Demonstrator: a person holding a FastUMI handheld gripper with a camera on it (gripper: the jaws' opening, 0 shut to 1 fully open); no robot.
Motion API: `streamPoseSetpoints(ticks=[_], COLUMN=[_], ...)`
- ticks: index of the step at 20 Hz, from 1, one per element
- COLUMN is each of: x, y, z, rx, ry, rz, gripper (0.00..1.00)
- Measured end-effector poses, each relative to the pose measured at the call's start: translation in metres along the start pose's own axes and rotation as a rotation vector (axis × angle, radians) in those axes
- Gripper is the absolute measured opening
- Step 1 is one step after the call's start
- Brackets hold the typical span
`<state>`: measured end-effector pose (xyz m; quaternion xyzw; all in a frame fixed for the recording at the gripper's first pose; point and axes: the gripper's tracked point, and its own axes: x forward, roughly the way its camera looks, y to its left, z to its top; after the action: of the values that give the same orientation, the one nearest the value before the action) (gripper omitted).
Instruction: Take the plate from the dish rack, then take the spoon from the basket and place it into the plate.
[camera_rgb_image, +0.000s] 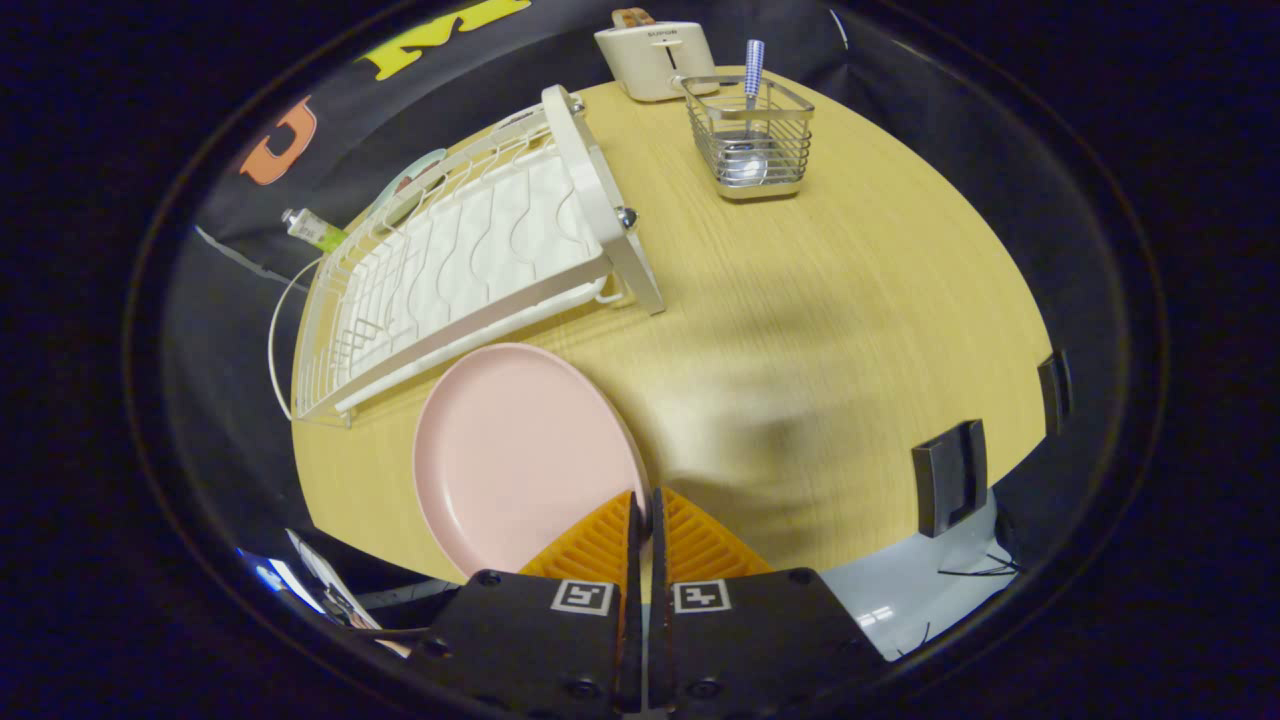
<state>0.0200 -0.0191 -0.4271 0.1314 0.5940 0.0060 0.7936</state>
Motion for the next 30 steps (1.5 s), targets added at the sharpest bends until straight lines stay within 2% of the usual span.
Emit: streamPoseSetpoints(ticks=[1, 5, 8, 10, 13, 17, 21, 24, 26, 30], x=[0.000, -0.016, -0.029, -0.038, -0.050, -0.065, -0.089, -0.090, -0.092, -0.087], y=[-0.004, -0.028, -0.049, -0.057, -0.077, -0.095, -0.094, -0.097, -0.097, -0.102], z=[0.003, 0.008, 0.016, 0.017, 0.031, 0.066, 0.132, 0.165, 0.188, 0.241], rx=[-0.015, -0.058, -0.084, -0.088, -0.069, -0.176, -0.275, -0.283, -0.280, -0.282], ry=[-0.018, -0.046, -0.096, -0.100, -0.128, -0.242, -0.505, -0.592, -0.653, -0.792], rz=[-0.015, -0.137, -0.202, -0.198, -0.209, -0.222, -0.183, -0.141, -0.083, -0.037], gripper=[0.11, 0.67, 0.74, 0.80, 0.80, 0.81, 0.80, 0.82, 0.82, 0.82])
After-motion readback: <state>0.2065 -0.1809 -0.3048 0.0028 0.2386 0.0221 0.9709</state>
